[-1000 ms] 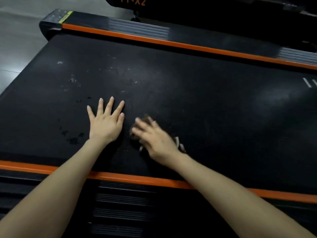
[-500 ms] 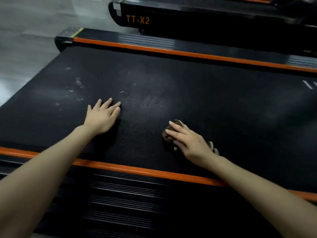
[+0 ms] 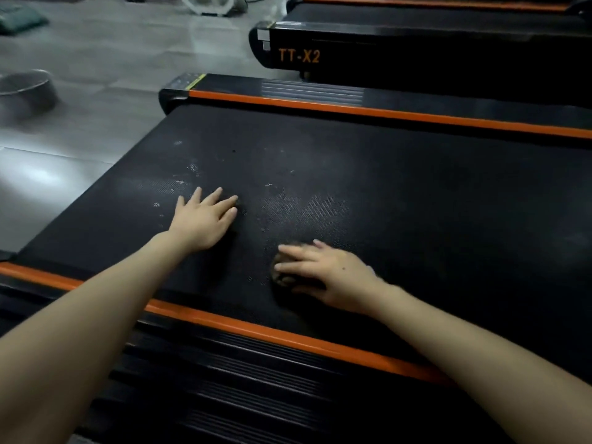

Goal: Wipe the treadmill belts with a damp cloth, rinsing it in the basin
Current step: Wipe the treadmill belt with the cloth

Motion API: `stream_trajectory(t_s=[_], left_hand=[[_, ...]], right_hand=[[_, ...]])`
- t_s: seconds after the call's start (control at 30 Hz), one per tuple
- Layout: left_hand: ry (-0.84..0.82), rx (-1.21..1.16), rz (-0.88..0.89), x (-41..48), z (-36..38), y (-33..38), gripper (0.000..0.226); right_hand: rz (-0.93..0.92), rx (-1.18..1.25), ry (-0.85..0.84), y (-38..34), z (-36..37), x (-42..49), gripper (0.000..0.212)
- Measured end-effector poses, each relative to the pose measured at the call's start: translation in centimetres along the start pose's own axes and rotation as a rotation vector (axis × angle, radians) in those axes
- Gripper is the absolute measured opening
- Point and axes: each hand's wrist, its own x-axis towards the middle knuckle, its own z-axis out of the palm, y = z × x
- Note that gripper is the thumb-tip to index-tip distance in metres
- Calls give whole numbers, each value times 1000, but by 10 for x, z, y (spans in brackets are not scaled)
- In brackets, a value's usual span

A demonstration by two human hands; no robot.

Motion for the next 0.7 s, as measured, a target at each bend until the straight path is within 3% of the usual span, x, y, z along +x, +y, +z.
stream_trajectory(t_s=[0.17,0.23,0.3,0.37,0.43,0.5,0.6,0.7], left_hand=[[51,25,85,24,-2,-23,52],[57,28,111,34,-3,-38,52],[33,29,127,44,-3,-52,53],[21,46,144,54,-5,-64,53],[31,61,176,66,-7,-73,53],[33,34,195,75,-5,-76,53],[35,-22,219,74,9,-74,55],[61,-61,243,73,21,-76,57]], right_hand=[[670,-59,259,71,-20,39,42],[812,-102,295,74,-20,61,42],[765,-179,290,53,-8,84,40],[474,-270,253,17,13,96,39],[283,-205,139,-24,34,88,40],[240,-109,28,-50,40,76,44],[296,-109,14,-38,27,71,44],[712,-89,179,4,13,93,45]])
